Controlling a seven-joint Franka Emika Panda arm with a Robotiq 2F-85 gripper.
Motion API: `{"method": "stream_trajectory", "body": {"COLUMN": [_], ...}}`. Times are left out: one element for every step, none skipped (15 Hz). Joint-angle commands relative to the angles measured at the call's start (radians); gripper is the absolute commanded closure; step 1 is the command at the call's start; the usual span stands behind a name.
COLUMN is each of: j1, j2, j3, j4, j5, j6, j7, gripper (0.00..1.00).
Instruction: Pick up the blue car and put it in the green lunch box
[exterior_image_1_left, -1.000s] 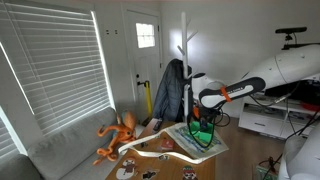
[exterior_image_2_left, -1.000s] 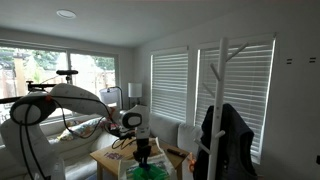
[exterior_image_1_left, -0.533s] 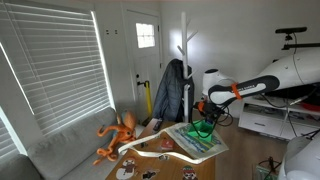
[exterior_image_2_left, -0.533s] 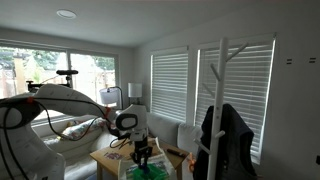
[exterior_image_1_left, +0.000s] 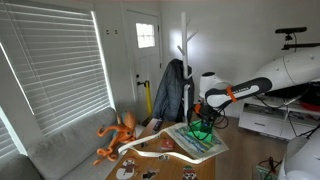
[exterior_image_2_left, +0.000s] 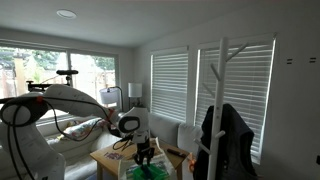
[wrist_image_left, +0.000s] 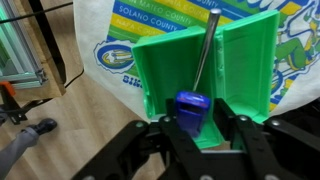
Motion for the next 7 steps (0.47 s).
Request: {"method": "stream_trajectory", "body": {"j1": [-0.015, -0.013, -0.011, -0.004, 0.002, -0.018, -0.018], "j2": [0.031, 0.032, 0.022, 0.0, -0.016, 0.019, 0.018], "j3": [0.009, 0.007, 0.001, -0.012, -0.02, 0.01, 0.01], "j4": [0.02, 0.02, 0.012, -0.008, -0.019, 0.003, 0.003], "j5": [0.03, 0.036, 0.055, 0.093, 0.123, 0.074, 0.081], "j6": [0.009, 0.018, 0.055, 0.121, 0.167, 0.102, 0.114], "j7": [0.002, 0.002, 0.008, -0.013, -0.043, -0.016, -0.021], "gripper": [0.24, 0.18, 0.09, 0.03, 0.01, 0.0, 0.08]}}
